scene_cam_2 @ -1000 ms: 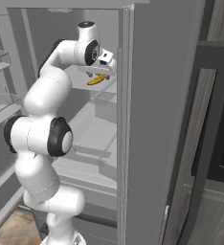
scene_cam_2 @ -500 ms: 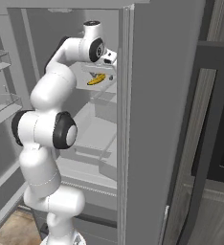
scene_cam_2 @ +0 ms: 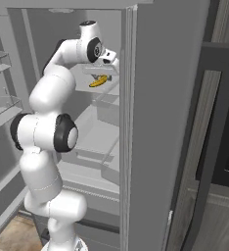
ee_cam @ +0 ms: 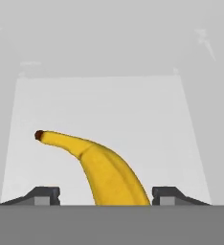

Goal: Place the cold items (banana and garlic) from the fridge in one tupperware on the dining counter. Place the warm items (hot dog and kebab skewer) in the stove area in another tupperware.

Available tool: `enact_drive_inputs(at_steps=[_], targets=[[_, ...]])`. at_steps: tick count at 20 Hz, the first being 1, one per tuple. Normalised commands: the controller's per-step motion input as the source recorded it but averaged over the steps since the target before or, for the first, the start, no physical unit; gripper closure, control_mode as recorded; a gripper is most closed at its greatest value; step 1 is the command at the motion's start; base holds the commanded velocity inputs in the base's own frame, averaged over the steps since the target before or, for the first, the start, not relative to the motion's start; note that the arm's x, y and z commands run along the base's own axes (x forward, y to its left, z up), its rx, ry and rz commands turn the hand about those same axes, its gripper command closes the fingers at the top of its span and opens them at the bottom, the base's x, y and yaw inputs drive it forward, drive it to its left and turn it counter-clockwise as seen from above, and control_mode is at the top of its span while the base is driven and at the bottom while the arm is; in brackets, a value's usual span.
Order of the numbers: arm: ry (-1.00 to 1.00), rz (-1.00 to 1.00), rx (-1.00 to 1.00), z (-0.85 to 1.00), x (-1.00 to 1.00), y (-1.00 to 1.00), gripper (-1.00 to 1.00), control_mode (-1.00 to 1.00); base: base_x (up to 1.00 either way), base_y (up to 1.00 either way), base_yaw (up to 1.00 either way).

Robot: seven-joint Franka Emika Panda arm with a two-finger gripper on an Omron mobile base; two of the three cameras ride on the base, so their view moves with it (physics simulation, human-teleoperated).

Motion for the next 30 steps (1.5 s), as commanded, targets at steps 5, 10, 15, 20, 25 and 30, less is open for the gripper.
enact_drive_inputs(at_steps=[5,10,15,20,25,30], targets=[[-0.05,0.0,-0.03,-0.26,-0.18,0.0,1.0,-1.0,0.0,0.0,0.0],[-0.13,0.0,0.0,-0.12,-0.41,0.0,1.0,-1.0,0.0,0.0,0.0],[-0.18,0.0,0.01,-0.02,-0.6,-0.03,1.0,-1.0,0.0,0.0,0.0],[-0.14,-0.02,0.04,0.22,-0.83,-0.09,1.0,-1.0,0.0,0.0,0.0],[-0.11,-0.06,0.09,0.29,-0.98,-0.18,1.0,-1.0,0.0,0.0,0.0],[-0.09,-0.1,0.06,0.32,-1.0,-0.14,1.0,-1.0,0.0,0.0,0.0]])
